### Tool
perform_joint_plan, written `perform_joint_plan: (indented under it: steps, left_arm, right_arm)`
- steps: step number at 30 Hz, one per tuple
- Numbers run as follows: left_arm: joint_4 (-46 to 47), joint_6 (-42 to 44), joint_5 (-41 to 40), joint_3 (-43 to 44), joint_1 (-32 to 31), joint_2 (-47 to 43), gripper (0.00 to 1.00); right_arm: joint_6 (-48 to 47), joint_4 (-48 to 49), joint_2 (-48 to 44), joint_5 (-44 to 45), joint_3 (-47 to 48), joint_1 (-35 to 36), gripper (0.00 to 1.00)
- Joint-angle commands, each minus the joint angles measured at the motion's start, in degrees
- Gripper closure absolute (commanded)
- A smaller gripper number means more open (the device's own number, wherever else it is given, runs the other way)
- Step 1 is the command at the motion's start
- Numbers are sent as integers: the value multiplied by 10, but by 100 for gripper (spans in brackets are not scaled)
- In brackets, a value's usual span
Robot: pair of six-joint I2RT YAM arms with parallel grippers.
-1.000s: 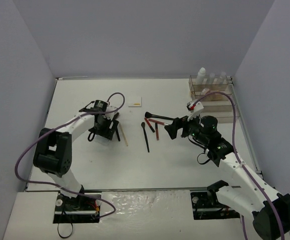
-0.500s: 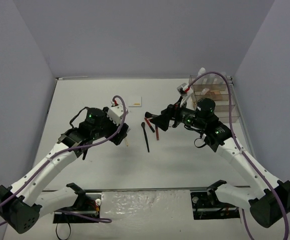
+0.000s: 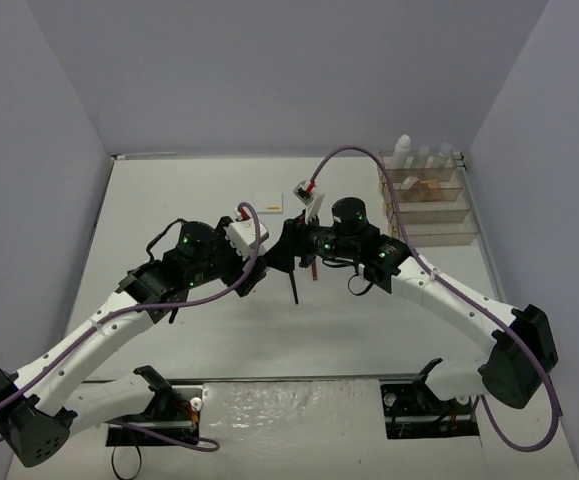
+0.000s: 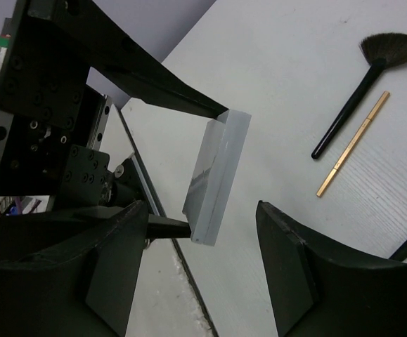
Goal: Organize the makeup
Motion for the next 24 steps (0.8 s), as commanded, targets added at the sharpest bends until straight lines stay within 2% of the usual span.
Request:
perform_joint_plan:
  steps: [1, 6, 9, 12, 13, 15, 18, 20, 24]
  left_arm:
    - [61, 13, 8, 14, -6, -26, 91]
    - [63, 18, 11, 2, -7, -34, 91]
    - [64, 21, 10, -5, -8, -37, 91]
    - [63, 22, 7, -11, -8, -36, 90]
    - [62, 21, 6, -11, -8, -35, 89]
    - [62, 17, 6, -12, -8, -33, 77]
    - [65, 12, 2, -15, -9, -33, 65]
    - [66, 8, -4, -15, -9, -32, 48]
    - [65, 1, -21, -15, -9, -31, 29]
  right_arm:
    - [11, 49, 23, 33, 42, 24, 43]
    - [13, 56, 50, 41, 47, 39, 55]
    - [14, 61, 51, 50, 48, 45, 72]
    - [10, 62, 40, 68, 46, 49, 95]
    - [7, 62, 36, 76, 46, 49, 100]
    - [2, 60, 29, 90, 44, 49, 100]
    - [-5, 54, 17, 108, 41, 49, 100]
    - [-11, 53, 12, 118, 40, 49, 100]
    - [-28, 40, 3, 150, 44, 49, 100]
